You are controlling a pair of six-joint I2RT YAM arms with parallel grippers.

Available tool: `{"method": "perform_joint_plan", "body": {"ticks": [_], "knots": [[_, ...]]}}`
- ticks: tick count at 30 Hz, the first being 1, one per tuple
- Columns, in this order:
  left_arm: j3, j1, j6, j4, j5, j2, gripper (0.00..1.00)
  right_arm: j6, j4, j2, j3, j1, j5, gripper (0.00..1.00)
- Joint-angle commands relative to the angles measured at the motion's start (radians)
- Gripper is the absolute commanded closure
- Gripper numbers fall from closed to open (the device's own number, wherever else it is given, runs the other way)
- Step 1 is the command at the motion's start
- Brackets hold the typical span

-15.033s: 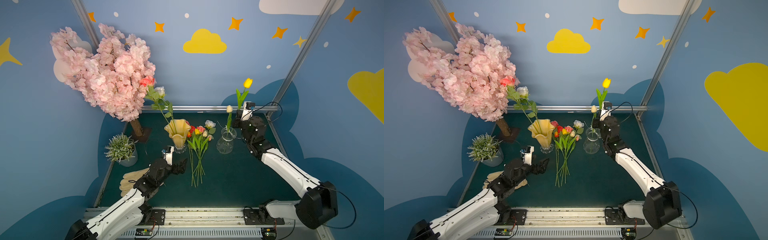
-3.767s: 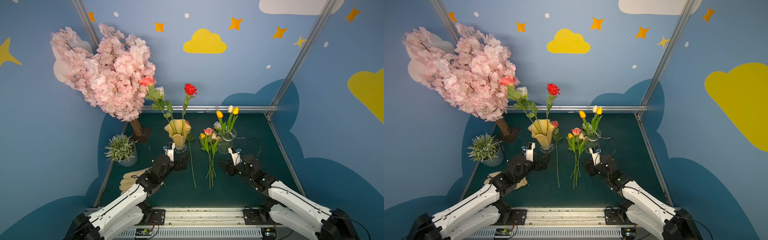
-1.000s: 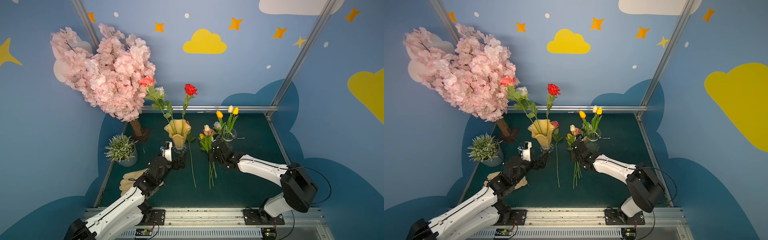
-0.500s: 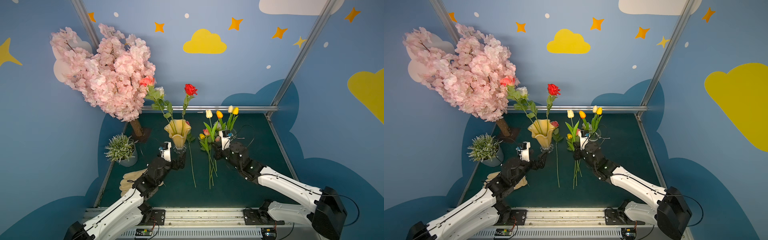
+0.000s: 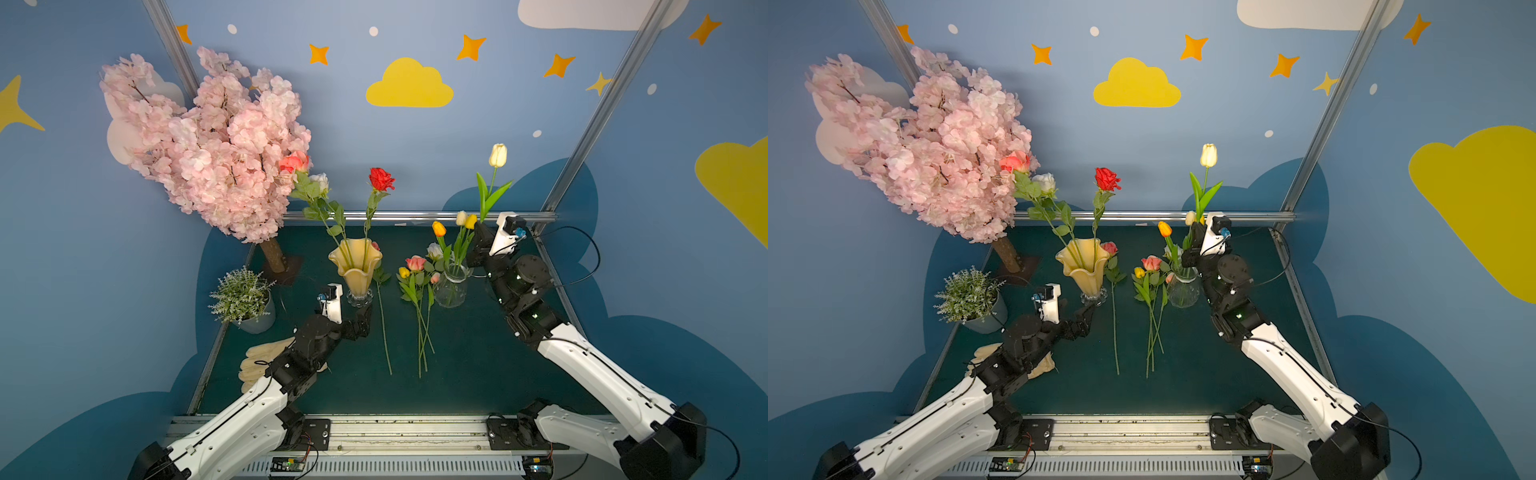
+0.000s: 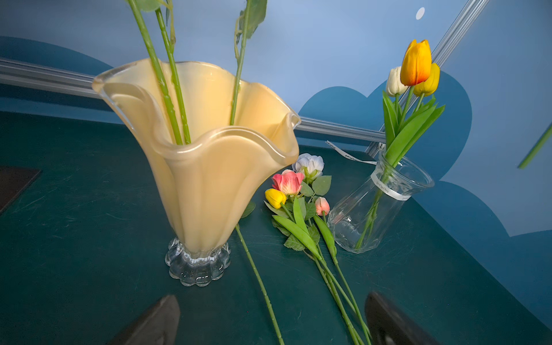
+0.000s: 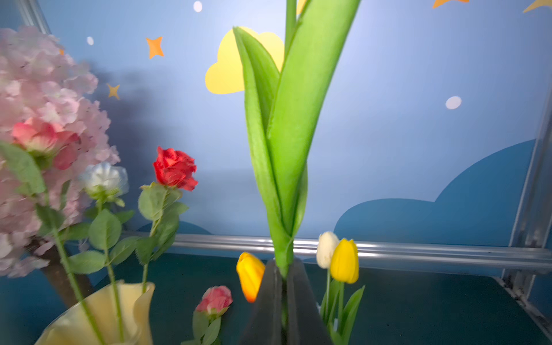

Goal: Arrange the flowers in different vases according to their variety
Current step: Pick up the flower at the center of the board, then insert the flower into the vase.

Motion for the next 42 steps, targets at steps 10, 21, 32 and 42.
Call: {"method": "perform_joint_plan", "body": {"ticks": [10,21,32,42], "knots": [[-0.007,-0.001,0.016,0.035,-0.005,0.013,0.00,-0.125,0.308,0.294,0.044,-0.064,-0.122,1.00],[-0.010,-0.001,0.015,0.054,0.002,0.036,0.00,-0.116,0.564,0.372,-0.134,-0.060,-0.092,1.00],[-0.004,-0.001,0.012,0.068,0.014,0.073,0.00,-0.046,0.181,0.076,-0.196,-0.036,-0.227,0.56],[0.001,-0.001,0.012,0.068,0.017,0.097,0.00,0.110,-0.312,-0.295,-0.281,-0.020,-0.197,0.39]]}}
